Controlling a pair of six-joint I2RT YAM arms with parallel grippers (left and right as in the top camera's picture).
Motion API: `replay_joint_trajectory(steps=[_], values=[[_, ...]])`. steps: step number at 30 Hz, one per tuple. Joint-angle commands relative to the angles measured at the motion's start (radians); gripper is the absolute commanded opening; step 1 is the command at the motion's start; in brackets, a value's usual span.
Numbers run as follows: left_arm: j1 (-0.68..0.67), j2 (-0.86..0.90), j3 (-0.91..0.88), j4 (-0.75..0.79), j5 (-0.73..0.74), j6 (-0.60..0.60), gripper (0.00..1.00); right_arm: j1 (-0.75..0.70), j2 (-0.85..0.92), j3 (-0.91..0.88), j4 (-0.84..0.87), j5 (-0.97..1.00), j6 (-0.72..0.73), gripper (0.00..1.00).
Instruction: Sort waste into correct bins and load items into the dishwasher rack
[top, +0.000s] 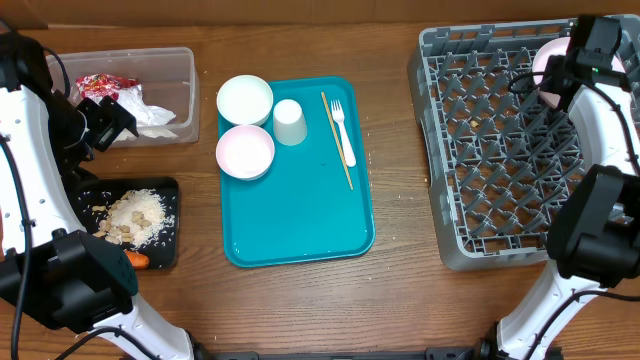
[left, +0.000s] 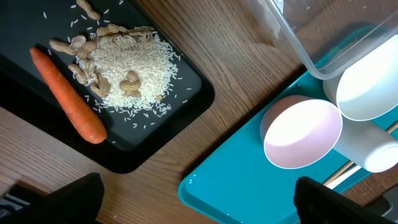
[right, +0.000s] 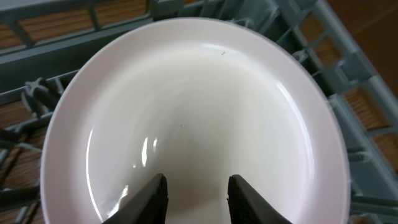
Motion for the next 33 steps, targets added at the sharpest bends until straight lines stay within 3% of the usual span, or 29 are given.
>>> replay_joint_trajectory(steps=[1,9,18,23,30,33], values=[[-0.007,-0.026,-0.003,-0.002,0.004,-0.014,1.0,0.002,0.011,0.013,-0.006,-0.117,0.1,0.35],[-0.007,-0.026,-0.003,-0.002,0.003,-0.014,1.0,0.002,0.011,-0.031,-0.029,-0.144,0.169,0.35],[-0.007,-0.026,-0.003,-0.002,0.004,-0.014,1.0,0.002,0.012,-0.064,-0.084,-0.226,0.343,0.28],[-0.007,-0.026,-0.003,-0.002,0.004,-0.014,1.0,0.002,0.011,-0.056,-0.074,-0.142,0.341,0.28],[-0.007,-0.026,-0.003,-0.002,0.003,-0.014,1.0,0.002,-0.085,0.031,-0.144,-0.123,0.341,0.45],[-0.007,-0.026,-0.003,-0.002,0.003,-0.014,1.0,0.002,-0.115,0.031,-0.16,-0.314,0.253,0.48]])
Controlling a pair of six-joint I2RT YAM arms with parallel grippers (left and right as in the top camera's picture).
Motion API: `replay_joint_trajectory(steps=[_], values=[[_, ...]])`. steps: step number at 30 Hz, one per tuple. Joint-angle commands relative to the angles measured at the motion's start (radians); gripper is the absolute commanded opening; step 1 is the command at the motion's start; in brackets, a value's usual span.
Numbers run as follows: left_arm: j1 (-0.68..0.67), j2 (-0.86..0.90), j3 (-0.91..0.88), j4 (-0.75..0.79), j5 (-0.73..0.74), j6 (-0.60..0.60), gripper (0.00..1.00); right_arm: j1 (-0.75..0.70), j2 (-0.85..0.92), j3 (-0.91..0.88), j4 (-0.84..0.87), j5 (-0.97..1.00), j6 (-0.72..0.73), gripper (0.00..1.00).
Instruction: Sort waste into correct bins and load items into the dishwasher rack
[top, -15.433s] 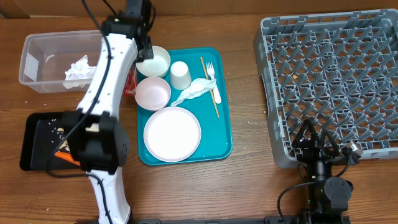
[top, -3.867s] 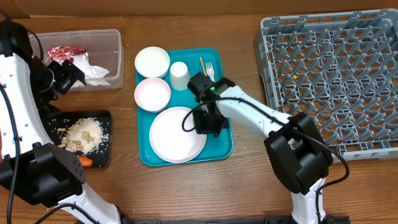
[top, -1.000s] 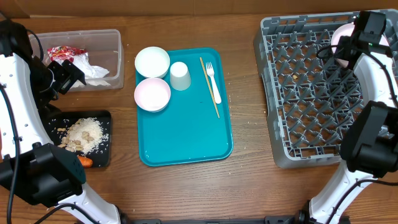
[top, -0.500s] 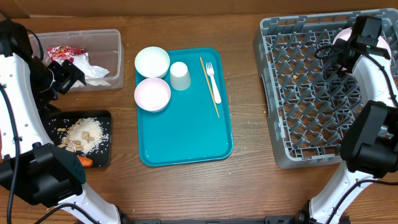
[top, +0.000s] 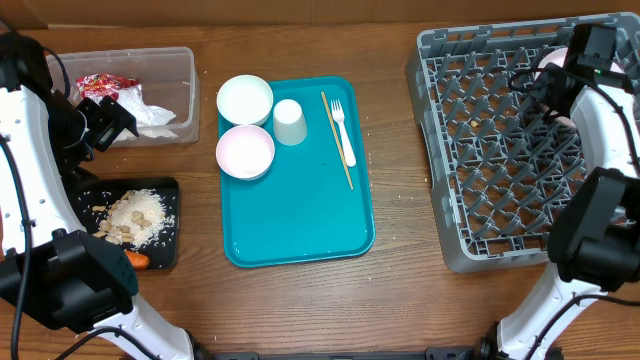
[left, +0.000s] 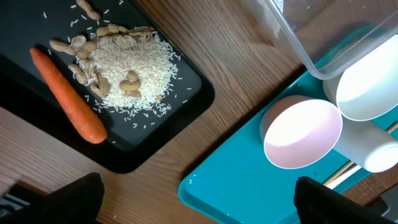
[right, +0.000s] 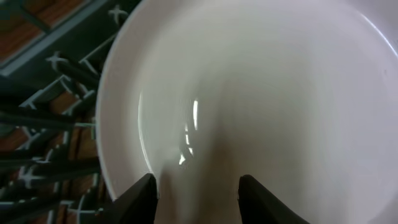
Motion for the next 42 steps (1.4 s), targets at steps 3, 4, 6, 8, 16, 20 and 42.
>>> replay_joint_trajectory(steps=[3,4,6,8,16,20,42], values=[[-0.007,-0.026,-0.003,-0.001,0.004,-0.014,1.0,0.004,-0.067,0.03,-0.029,-0.24,-0.102,0.5],[-0.007,-0.026,-0.003,-0.001,0.004,-0.014,1.0,0.004,-0.056,0.028,-0.039,-0.24,-0.102,0.51],[-0.007,-0.026,-0.003,-0.002,0.004,-0.014,1.0,0.004,-0.032,0.028,-0.053,-0.24,-0.106,0.51],[-0.007,-0.026,-0.003,-0.002,0.004,-0.014,1.0,0.004,-0.001,0.028,-0.065,-0.236,-0.128,0.51],[-0.007,-0.026,-0.003,-0.001,0.004,-0.014,1.0,0.004,0.019,0.029,-0.062,-0.116,-0.127,0.24],[-0.007,-0.026,-0.003,-0.001,0.004,-0.014,1.0,0.004,0.017,0.036,-0.061,-0.082,-0.127,0.08],[-0.007,-0.026,-0.003,-0.001,0.004,-0.014,1.0,0.009,-0.253,0.144,0.037,-0.446,0.017,0.04]])
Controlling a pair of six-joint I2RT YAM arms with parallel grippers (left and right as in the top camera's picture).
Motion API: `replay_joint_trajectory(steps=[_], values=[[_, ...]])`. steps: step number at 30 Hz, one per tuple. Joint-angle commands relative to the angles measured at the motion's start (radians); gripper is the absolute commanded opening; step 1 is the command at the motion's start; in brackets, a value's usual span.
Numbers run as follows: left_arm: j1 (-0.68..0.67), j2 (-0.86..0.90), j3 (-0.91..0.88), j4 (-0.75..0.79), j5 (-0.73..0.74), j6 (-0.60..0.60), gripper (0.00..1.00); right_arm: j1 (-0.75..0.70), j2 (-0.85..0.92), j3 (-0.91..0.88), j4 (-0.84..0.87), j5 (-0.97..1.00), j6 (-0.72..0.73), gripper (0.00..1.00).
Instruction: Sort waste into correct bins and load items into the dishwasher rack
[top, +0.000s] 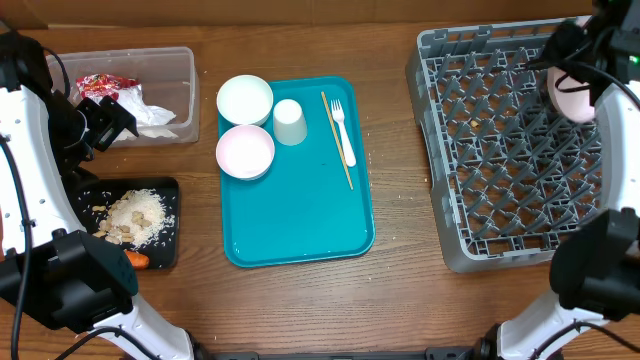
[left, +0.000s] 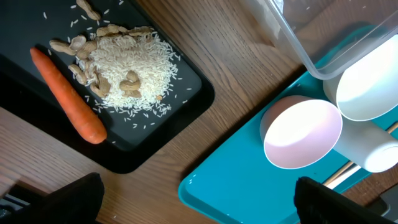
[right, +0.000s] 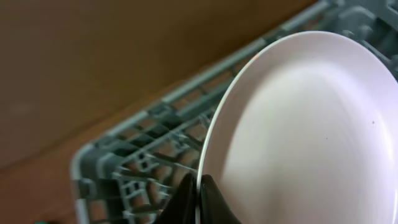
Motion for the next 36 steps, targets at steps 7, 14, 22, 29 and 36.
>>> replay_joint_trajectory(steps=[7,14,22,29,36], values=[[-0.007,-0.026,-0.003,-0.002,0.003,-0.014,1.0,0.003,-0.081,0.031,0.058,-0.313,0.026,0.04],[-0.007,-0.026,-0.003,-0.002,0.003,-0.014,1.0,0.002,-0.013,0.014,0.072,-0.417,-0.035,0.04],[-0.007,-0.026,-0.003,-0.002,0.003,-0.014,1.0,-0.016,0.039,0.006,0.072,-0.417,-0.036,0.04],[-0.007,-0.026,-0.003,-0.002,0.003,-0.014,1.0,-0.036,0.112,0.006,0.059,-0.546,-0.035,0.04],[-0.007,-0.026,-0.003,-0.002,0.004,-0.014,1.0,-0.051,0.113,0.009,0.075,-0.618,0.002,0.05]])
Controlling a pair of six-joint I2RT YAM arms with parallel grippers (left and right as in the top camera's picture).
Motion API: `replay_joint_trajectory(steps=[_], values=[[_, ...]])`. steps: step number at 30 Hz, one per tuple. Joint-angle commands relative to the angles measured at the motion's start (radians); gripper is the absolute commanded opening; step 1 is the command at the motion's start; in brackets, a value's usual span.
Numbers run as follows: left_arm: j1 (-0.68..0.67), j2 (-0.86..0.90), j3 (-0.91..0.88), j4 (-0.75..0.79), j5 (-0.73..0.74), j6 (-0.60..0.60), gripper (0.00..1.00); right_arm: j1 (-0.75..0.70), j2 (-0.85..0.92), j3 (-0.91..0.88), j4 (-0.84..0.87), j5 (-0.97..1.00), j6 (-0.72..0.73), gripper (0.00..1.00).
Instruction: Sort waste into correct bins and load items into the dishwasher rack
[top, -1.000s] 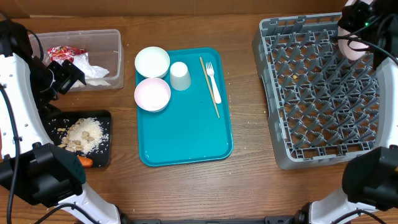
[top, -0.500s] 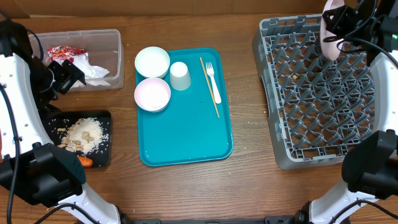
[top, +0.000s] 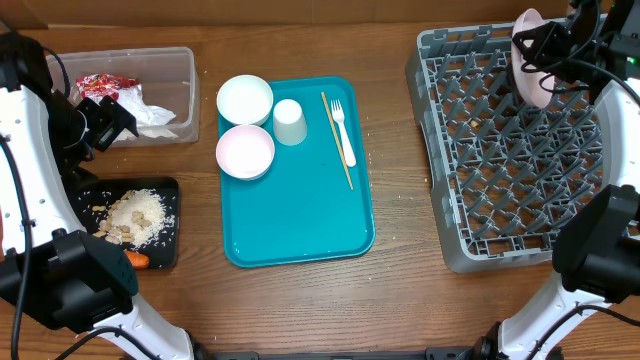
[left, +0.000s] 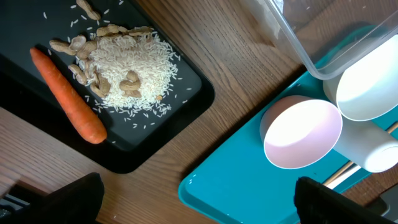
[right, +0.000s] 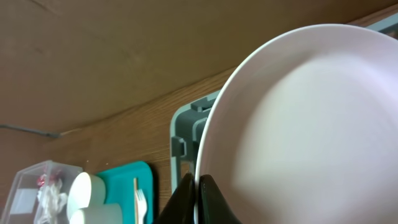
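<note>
My right gripper (right: 198, 190) is shut on the rim of a pink plate (right: 298, 124), held on edge above the back of the grey dishwasher rack (top: 500, 150); overhead the pink plate (top: 530, 55) shows tilted upright. On the teal tray (top: 300, 200) lie a white bowl (top: 245, 99), a pink bowl (top: 245, 151), a white cup (top: 289, 121), a white fork (top: 343, 130) and a chopstick (top: 336, 140). My left gripper (left: 199, 199) is open, hovering over the table between the black tray (left: 124, 124) and the teal tray (left: 261, 186).
A clear plastic bin (top: 140, 95) with wrappers stands at the back left. The black tray (top: 135, 222) holds rice, peanuts and a carrot (left: 67, 94). A cardboard wall runs along the back edge.
My right gripper has carried the pink plate leftward and higher over the rack's back edge, turning it more upright. The left arm has not moved.
The pink plate lay at the rack's back right corner with my right gripper's fingers at it. Later the gripper held it by the rim, on edge above the rack's right side, and now holds it farther left over the back rows. The left arm stayed still throughout.
</note>
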Motion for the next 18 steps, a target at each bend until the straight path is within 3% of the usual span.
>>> replay_joint_trajectory(steps=[1,5,15,18], values=[[-0.007,-0.026,-0.003,-0.002,0.003,-0.014,1.0,-0.019,-0.001,0.005,0.026,-0.123,0.044,0.06],[-0.007,-0.026,-0.003,-0.001,0.004,-0.014,1.0,-0.063,-0.001,0.01,0.05,-0.166,0.113,0.09],[-0.007,-0.026,-0.003,-0.001,0.003,-0.014,1.0,-0.162,-0.001,0.01,0.045,-0.171,0.131,0.18],[-0.007,-0.026,-0.003,-0.002,0.003,-0.014,1.0,-0.169,-0.003,0.013,0.048,-0.257,0.131,0.35]])
